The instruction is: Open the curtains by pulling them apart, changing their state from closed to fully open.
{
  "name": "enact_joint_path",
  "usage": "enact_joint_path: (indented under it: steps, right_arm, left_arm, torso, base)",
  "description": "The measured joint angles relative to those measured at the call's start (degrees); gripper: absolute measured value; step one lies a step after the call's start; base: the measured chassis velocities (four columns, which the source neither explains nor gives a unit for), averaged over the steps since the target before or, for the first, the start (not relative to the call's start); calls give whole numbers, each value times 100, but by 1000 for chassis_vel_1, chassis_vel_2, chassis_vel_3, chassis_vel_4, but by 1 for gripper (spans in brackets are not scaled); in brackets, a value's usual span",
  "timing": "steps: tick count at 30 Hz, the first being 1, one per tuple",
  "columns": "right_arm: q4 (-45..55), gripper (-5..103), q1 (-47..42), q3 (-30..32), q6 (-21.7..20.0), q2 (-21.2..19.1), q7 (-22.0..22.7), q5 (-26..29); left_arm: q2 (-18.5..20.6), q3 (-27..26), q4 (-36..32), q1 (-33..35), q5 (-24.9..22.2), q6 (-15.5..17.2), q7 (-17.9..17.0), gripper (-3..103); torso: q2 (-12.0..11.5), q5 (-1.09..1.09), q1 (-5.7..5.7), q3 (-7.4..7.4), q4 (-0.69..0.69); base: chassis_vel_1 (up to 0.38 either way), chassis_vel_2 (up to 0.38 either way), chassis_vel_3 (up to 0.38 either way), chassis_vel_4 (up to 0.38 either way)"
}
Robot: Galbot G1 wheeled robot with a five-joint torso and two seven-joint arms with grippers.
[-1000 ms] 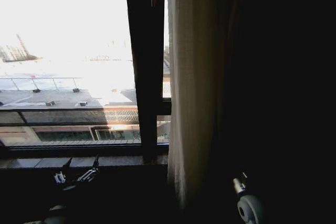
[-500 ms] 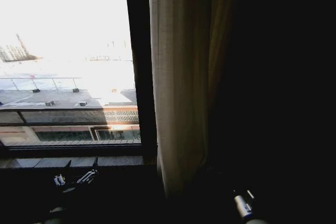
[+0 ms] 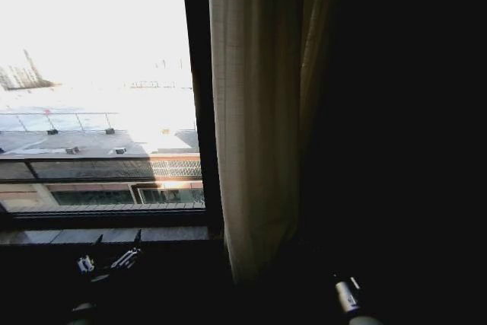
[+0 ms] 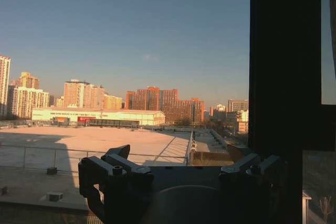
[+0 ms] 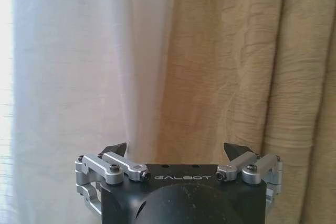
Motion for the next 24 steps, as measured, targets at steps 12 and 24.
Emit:
enact_joint_path:
  steps: [12,24]
  right_arm:
    - [-79,100,88,10,2,-3,-2,57]
    - [-133,100,185,6,74,51,5,164]
  left_arm:
    - [-5,-16,32,-37,8,-7,0,100]
    - [68,-14,129,-65,4,-7,-3,100]
  torso:
    - [0,-2,0,0,-1]
    - [0,-5,1,-1,-1]
  base:
    - [242,225,-241,-244]
    - [265,279,-267,-285]
